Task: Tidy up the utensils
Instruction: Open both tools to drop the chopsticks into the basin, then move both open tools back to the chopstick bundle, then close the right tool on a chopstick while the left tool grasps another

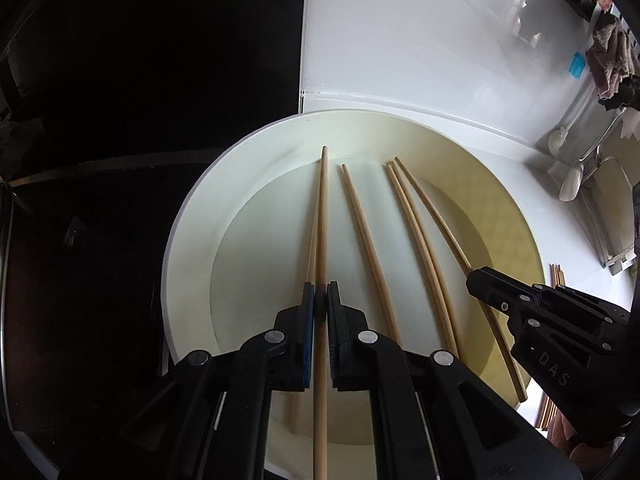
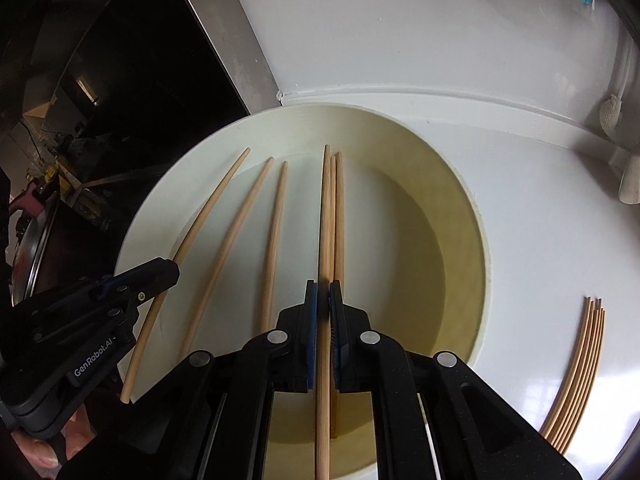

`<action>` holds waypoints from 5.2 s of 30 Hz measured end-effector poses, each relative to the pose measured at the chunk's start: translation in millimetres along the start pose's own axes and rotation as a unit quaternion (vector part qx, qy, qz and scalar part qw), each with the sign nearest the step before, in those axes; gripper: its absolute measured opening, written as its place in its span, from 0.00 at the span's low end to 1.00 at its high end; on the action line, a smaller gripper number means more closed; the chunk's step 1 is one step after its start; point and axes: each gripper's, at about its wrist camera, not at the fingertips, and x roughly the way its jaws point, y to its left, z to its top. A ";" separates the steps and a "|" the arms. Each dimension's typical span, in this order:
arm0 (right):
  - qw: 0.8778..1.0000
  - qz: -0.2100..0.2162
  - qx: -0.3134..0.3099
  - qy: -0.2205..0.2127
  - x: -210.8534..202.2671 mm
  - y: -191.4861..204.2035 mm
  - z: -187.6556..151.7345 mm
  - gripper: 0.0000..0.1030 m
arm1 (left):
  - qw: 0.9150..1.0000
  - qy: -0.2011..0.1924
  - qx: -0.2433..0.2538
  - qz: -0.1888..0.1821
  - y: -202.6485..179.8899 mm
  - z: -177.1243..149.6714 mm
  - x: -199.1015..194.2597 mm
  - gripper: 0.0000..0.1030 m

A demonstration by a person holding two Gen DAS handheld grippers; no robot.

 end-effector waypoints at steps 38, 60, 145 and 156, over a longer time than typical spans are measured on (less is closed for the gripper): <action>0.999 -0.011 -0.018 -0.034 -50.7 0.6 -31.4 0.44 | 0.999 -0.012 -0.022 0.030 19.4 -1.4 -16.7 0.77; 0.993 -0.058 0.080 -0.066 -134.3 -95.7 -108.5 0.54 | 0.999 -0.043 0.012 -0.028 -72.7 -36.2 -64.5 0.89; 0.974 -0.191 0.082 -0.092 -99.6 -250.0 -199.4 0.54 | 0.993 -0.037 0.103 -0.032 -253.1 -146.5 27.6 0.93; 0.974 -0.187 0.085 -0.092 -103.6 -252.2 -204.7 0.54 | 0.993 -0.025 0.114 -0.013 -252.3 -151.3 39.6 0.93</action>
